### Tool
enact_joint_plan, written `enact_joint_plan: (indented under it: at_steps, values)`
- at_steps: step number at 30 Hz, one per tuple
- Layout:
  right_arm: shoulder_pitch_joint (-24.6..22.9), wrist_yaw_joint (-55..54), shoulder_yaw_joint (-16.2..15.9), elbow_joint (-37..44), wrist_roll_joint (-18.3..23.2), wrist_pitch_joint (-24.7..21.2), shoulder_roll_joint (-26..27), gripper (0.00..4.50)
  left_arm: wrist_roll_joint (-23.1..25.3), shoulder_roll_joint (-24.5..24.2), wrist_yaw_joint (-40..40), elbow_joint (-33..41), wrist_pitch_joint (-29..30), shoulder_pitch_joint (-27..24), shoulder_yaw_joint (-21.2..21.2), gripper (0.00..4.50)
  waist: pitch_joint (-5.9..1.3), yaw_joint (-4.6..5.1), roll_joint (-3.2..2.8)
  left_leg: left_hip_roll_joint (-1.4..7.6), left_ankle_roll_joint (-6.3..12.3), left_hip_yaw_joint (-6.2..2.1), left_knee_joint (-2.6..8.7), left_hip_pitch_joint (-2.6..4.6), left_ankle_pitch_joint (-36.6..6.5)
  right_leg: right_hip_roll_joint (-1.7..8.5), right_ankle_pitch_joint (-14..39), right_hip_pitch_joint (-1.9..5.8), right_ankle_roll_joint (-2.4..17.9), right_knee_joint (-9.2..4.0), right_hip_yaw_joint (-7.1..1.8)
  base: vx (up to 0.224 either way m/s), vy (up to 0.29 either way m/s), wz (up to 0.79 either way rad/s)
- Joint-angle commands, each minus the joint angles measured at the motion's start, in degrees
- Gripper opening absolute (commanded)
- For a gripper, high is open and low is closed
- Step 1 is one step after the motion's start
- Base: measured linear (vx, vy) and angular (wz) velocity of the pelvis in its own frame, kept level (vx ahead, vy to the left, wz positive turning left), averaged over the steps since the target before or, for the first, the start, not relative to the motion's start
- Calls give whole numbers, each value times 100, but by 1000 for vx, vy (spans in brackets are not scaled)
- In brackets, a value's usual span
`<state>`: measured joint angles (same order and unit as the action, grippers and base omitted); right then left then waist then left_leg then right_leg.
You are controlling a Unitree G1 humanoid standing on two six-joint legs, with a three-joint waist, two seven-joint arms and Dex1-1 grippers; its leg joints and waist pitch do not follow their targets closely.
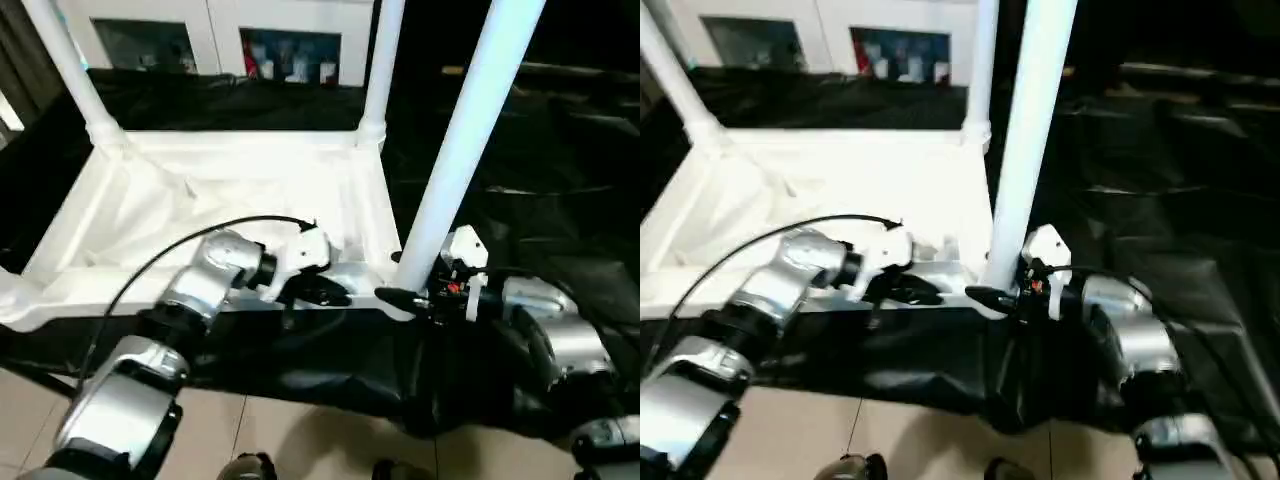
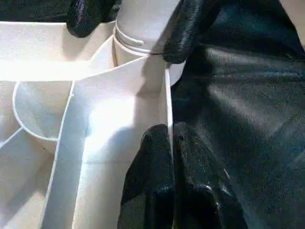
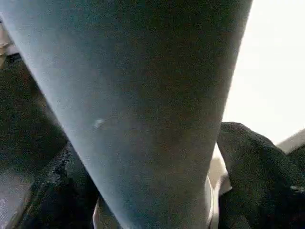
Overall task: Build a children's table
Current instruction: Rotate leg to tighten
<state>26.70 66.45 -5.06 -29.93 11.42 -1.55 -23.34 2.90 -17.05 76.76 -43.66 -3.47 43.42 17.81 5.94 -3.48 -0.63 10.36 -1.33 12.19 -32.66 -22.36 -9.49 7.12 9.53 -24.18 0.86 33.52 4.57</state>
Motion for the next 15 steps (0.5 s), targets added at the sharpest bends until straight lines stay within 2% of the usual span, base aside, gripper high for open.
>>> enact_joint_plan:
  at_steps: [1, 2, 3, 5, 7, 9, 12, 15]
  values:
    - [-1, 115, -46, -49, -58, 65, -113, 375, 146, -122, 240, -142, 53, -124, 197, 0, -505, -10, 110, 270, 1166, -80, 227, 92, -184, 196, -610, 324, 1862, -135, -242, 0, 0, 0]
    - [31, 215, -79, -83, -61, 58, -141, 375, 124, -167, 296, -140, 62, -115, 181, 0, -485, -15, 145, 271, 1201, -76, 229, 78, -248, 201, -492, 329, 1852, -148, -239, 0, 0, 0]
    - [52, 254, -89, -113, -67, 68, -151, 348, 113, -184, 309, -144, 60, -109, 175, 0, -475, -20, 131, 275, 1166, -86, 240, 72, -372, 211, -195, 340, 1805, -169, -231, 0, 0, 0]
    - [73, 276, -95, -146, -77, 97, -158, 341, 108, -195, 317, -166, 45, -99, 169, 0, -443, -12, 130, 286, 1025, -85, 265, 82, -650, 204, 374, 326, 1701, -230, -235, 0, 0, 0]
    - [129, 321, -115, -223, -83, 157, -173, 335, 101, -207, 316, -207, 25, -85, 152, 0, -414, -4, 133, 298, 765, -101, 303, 86, -994, 205, 1033, 310, 1550, -289, -250, 0, 0, 0]
    - [164, 370, -116, -256, -52, 148, -179, 307, 86, -213, 322, -201, 42, -86, 148, 0, -395, 12, 139, 301, 598, -110, 328, 98, -1224, 200, 1399, 299, 1447, -324, -267, 0, 0, 0]
    - [176, 421, -95, -257, -31, 136, -177, 290, 60, -218, 340, -176, 74, -92, 157, 0, -395, 14, 143, 310, 490, -110, 341, 112, -1269, 193, 1433, 292, 1408, -324, -291, 0, 0, 0]
    - [132, 478, -93, -217, 11, 96, -174, 270, 25, -205, 351, -158, 113, -96, 162, 0, -414, 16, 149, 300, 570, -96, 321, 112, -1076, 179, 1087, 298, 1484, -285, -296, 0, 0, 0]
